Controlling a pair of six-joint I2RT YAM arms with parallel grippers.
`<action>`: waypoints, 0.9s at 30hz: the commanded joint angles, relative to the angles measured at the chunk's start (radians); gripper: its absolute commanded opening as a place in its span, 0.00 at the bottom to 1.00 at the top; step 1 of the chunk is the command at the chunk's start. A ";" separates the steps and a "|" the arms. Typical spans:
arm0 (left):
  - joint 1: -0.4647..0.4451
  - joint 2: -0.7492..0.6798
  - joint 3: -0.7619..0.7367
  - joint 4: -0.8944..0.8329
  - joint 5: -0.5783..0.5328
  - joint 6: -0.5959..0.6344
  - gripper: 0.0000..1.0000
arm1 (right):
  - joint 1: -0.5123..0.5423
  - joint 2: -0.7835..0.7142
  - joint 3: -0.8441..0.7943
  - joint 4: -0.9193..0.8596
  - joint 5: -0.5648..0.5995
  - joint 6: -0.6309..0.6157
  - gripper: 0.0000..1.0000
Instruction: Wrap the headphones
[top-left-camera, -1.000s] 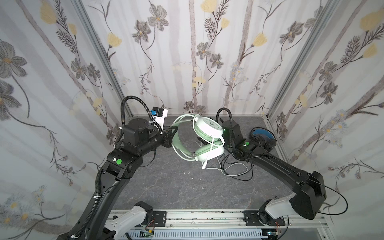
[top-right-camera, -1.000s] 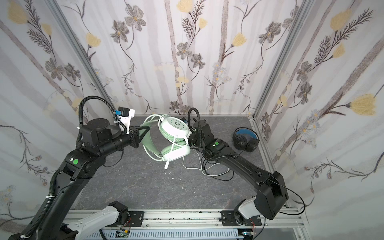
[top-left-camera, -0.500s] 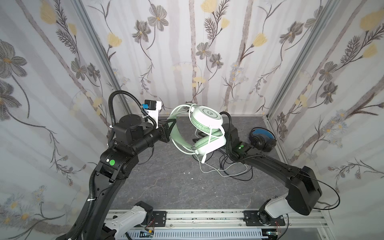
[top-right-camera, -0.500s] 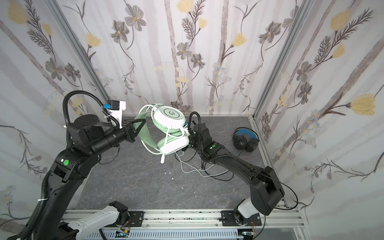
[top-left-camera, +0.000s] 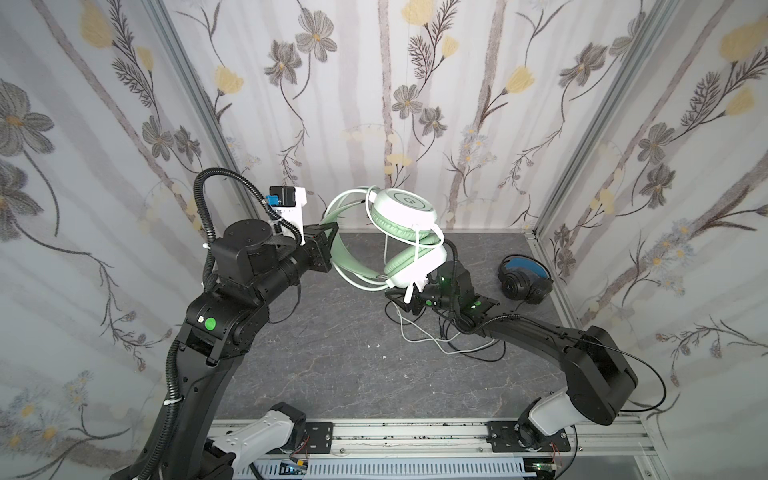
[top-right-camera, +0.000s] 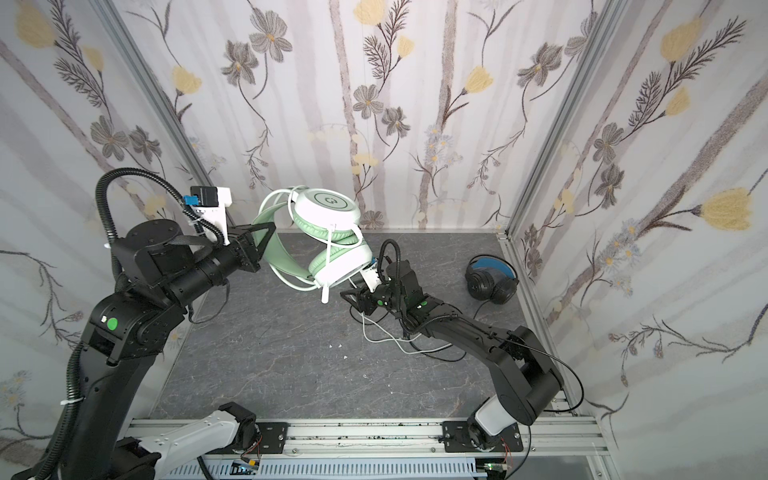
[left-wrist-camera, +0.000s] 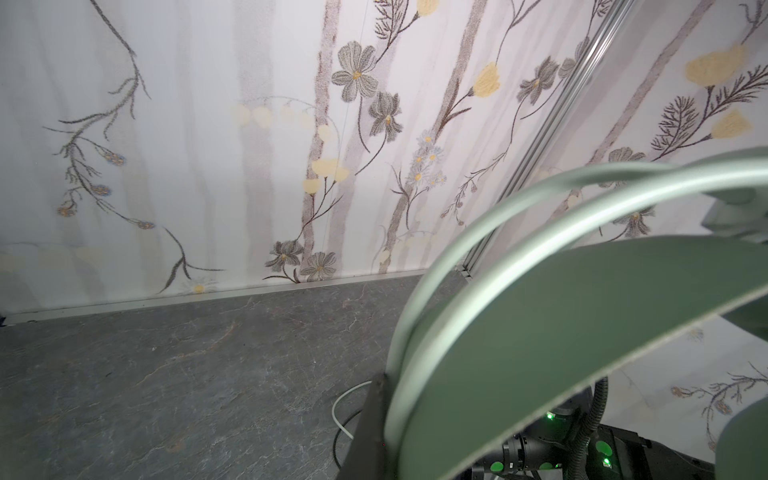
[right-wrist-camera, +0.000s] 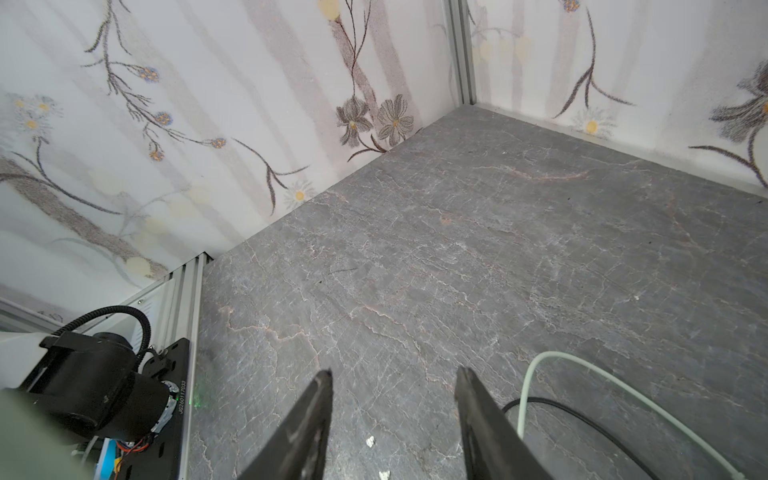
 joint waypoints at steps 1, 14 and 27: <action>-0.001 -0.004 0.014 0.072 -0.030 -0.063 0.00 | 0.001 0.010 -0.021 0.121 -0.025 0.060 0.46; 0.002 -0.006 0.020 0.080 -0.222 -0.130 0.00 | 0.025 -0.064 -0.094 0.064 0.084 0.039 0.02; 0.001 -0.004 -0.090 0.163 -0.506 -0.045 0.00 | 0.233 -0.217 -0.037 -0.319 0.485 -0.119 0.00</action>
